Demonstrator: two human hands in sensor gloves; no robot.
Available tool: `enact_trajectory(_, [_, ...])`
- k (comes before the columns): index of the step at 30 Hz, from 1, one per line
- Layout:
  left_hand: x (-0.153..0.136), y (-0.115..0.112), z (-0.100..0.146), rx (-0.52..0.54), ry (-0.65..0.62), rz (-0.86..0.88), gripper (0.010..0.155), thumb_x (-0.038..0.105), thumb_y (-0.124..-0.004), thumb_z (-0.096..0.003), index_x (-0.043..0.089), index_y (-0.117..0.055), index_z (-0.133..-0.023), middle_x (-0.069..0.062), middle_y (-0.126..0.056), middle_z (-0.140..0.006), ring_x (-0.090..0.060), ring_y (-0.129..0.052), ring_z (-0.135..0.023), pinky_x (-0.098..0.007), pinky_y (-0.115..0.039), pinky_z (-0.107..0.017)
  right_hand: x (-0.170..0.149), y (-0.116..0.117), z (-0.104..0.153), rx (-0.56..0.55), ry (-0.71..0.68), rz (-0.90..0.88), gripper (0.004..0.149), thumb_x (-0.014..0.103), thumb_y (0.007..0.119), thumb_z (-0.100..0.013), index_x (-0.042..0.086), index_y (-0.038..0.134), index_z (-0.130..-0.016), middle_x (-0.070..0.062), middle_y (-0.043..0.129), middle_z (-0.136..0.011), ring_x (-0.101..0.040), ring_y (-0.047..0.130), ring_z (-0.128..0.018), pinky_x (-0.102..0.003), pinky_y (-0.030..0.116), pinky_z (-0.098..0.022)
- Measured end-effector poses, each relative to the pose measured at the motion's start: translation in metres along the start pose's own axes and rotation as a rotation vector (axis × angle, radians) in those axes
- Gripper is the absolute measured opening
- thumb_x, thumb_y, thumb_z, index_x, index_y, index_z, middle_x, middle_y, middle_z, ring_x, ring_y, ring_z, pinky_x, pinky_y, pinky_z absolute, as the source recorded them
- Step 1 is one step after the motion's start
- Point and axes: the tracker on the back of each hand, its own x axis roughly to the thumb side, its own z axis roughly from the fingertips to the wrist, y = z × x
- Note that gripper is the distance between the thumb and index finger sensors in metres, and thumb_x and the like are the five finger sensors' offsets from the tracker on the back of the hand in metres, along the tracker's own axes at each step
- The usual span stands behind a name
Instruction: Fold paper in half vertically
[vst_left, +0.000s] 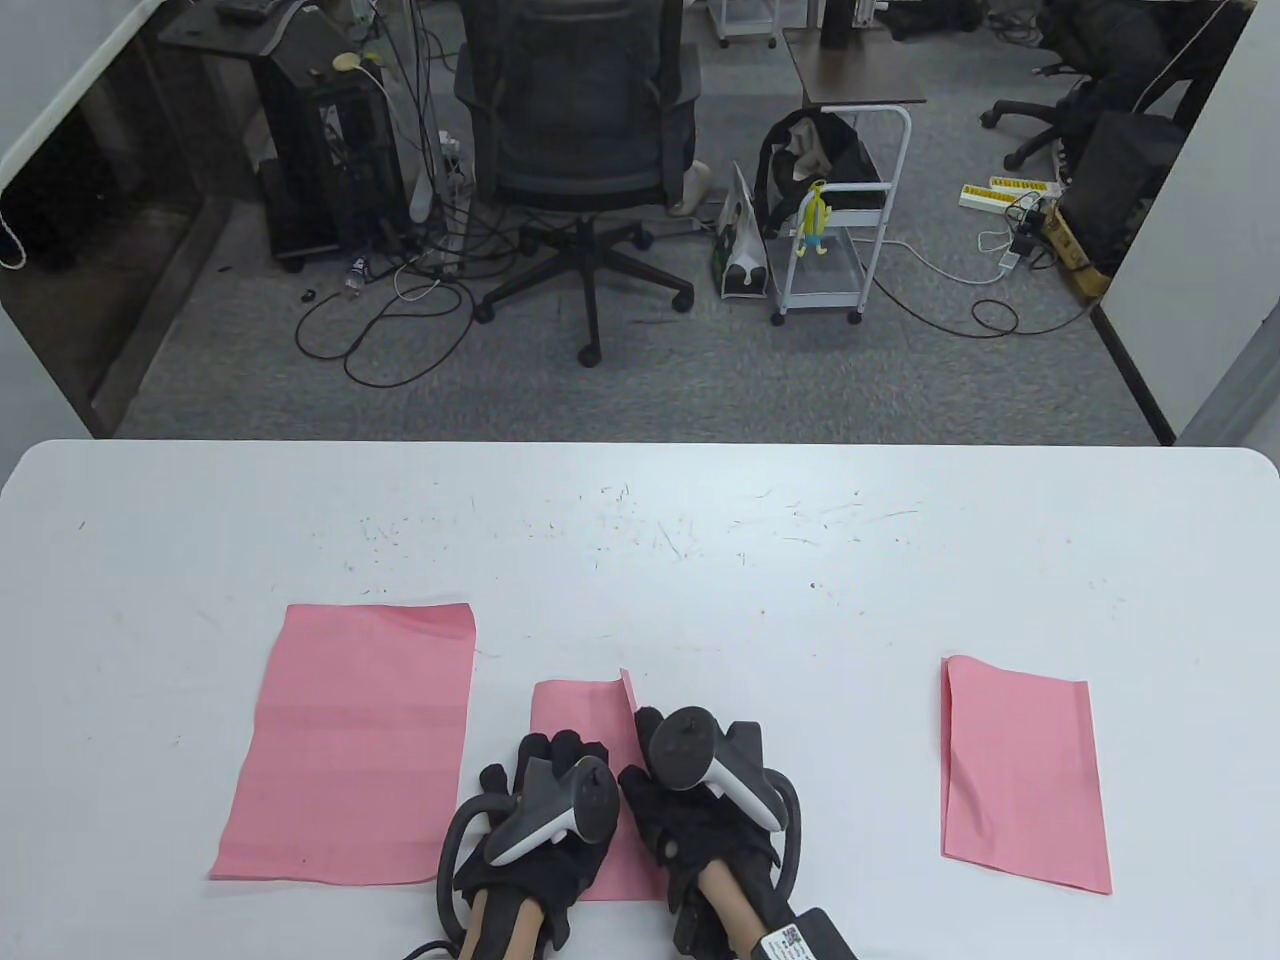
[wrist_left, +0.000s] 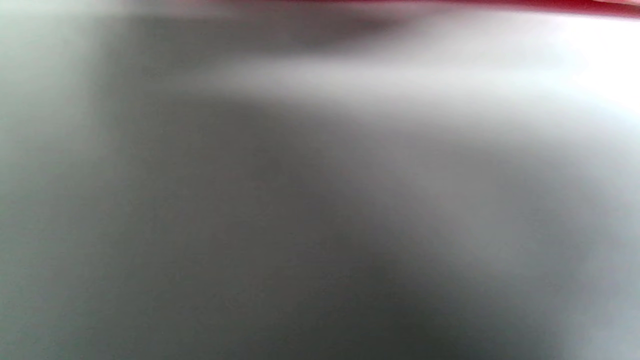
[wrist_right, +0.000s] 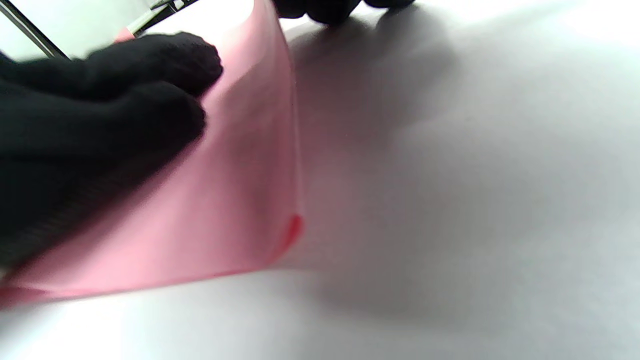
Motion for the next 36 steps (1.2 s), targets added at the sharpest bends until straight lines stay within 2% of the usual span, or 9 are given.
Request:
enact_trajectory(3, [0.0, 0.0, 0.0, 0.0, 0.0, 0.0, 0.072, 0.054, -0.04, -0.0597, 0.027, -0.007, -0.118, -0.007, -0.001, -0.125, -0.042, -0.004, -0.116, -0.074, -0.02, -0.079, -0.006, -0.003, -0.001, 0.045, -0.022, -0.158, 0.068, 0.05, 0.062, -0.05, 0.029, 0.03, -0.106, 0.0, 0.057, -0.108, -0.02, 0.075, -0.09, -0.042, 0.066, -0.068])
enact_trajectory(4, [0.0, 0.0, 0.0, 0.001, 0.0, 0.0, 0.072, 0.054, -0.04, -0.0598, 0.027, -0.007, -0.118, -0.007, -0.001, -0.125, -0.042, -0.004, -0.116, -0.074, -0.019, -0.079, -0.008, -0.002, -0.002, 0.065, -0.021, -0.209, 0.069, 0.05, 0.063, -0.05, 0.026, 0.031, -0.106, -0.002, 0.057, -0.108, -0.018, 0.083, -0.083, -0.038, 0.073, -0.062])
enact_trajectory(7, [0.0, 0.0, 0.0, 0.001, 0.0, 0.0, 0.072, 0.054, -0.04, -0.0597, 0.027, -0.007, -0.118, -0.007, -0.001, -0.125, -0.042, -0.004, -0.116, -0.074, -0.019, -0.079, -0.015, 0.002, -0.006, 0.126, 0.007, -0.316, 0.071, 0.049, 0.065, -0.05, 0.022, 0.032, -0.106, -0.005, 0.062, -0.105, -0.014, 0.088, -0.076, -0.034, 0.08, -0.053])
enact_trajectory(14, [0.0, 0.0, 0.0, 0.001, 0.0, -0.001, 0.072, 0.054, -0.04, -0.0597, 0.027, -0.007, -0.118, -0.007, -0.001, -0.125, -0.042, -0.004, -0.116, -0.073, -0.02, -0.08, -0.017, 0.002, -0.009, 0.034, 0.101, -0.236, 0.061, 0.036, 0.076, -0.049, 0.022, 0.049, -0.103, 0.009, 0.082, -0.088, 0.0, 0.101, -0.052, -0.023, 0.089, -0.037])
enact_trajectory(23, [0.001, 0.004, 0.002, 0.018, 0.012, -0.01, 0.072, 0.054, -0.041, -0.0596, 0.027, -0.011, -0.119, -0.007, -0.006, -0.127, -0.042, -0.01, -0.117, -0.073, -0.023, -0.08, -0.02, 0.003, -0.007, -0.012, 0.12, -0.287, 0.058, 0.034, 0.079, -0.048, 0.026, 0.056, -0.1, 0.01, 0.086, -0.085, 0.001, 0.104, -0.049, -0.022, 0.091, -0.034])
enact_trajectory(26, [0.002, 0.012, 0.008, 0.078, 0.002, 0.008, 0.071, 0.054, -0.042, -0.0594, 0.028, -0.015, -0.12, -0.007, -0.011, -0.128, -0.042, -0.015, -0.119, -0.073, -0.025, -0.081, -0.021, 0.003, -0.007, -0.01, 0.117, -0.301, 0.058, 0.034, 0.079, -0.048, 0.025, 0.056, -0.1, 0.01, 0.086, -0.085, 0.001, 0.104, -0.049, -0.022, 0.091, -0.034])
enact_trajectory(33, [0.012, 0.036, 0.036, 0.334, -0.012, 0.009, 0.072, 0.055, -0.043, -0.0587, 0.029, -0.016, -0.12, -0.007, -0.012, -0.129, -0.041, -0.016, -0.119, -0.073, -0.025, -0.081, -0.023, 0.004, -0.006, -0.012, 0.11, -0.319, 0.058, 0.034, 0.078, -0.048, 0.025, 0.056, -0.1, 0.01, 0.086, -0.085, 0.0, 0.104, -0.049, -0.021, 0.09, -0.035])
enact_trajectory(36, [0.014, 0.039, 0.04, 0.363, -0.016, 0.01, 0.073, 0.056, -0.043, -0.0584, 0.029, -0.014, -0.12, -0.007, -0.012, -0.129, -0.041, -0.016, -0.119, -0.073, -0.025, -0.081, -0.024, 0.004, -0.006, -0.01, 0.109, -0.326, 0.057, 0.034, 0.078, -0.048, 0.026, 0.056, -0.1, 0.01, 0.086, -0.085, 0.0, 0.104, -0.049, -0.021, 0.09, -0.035])
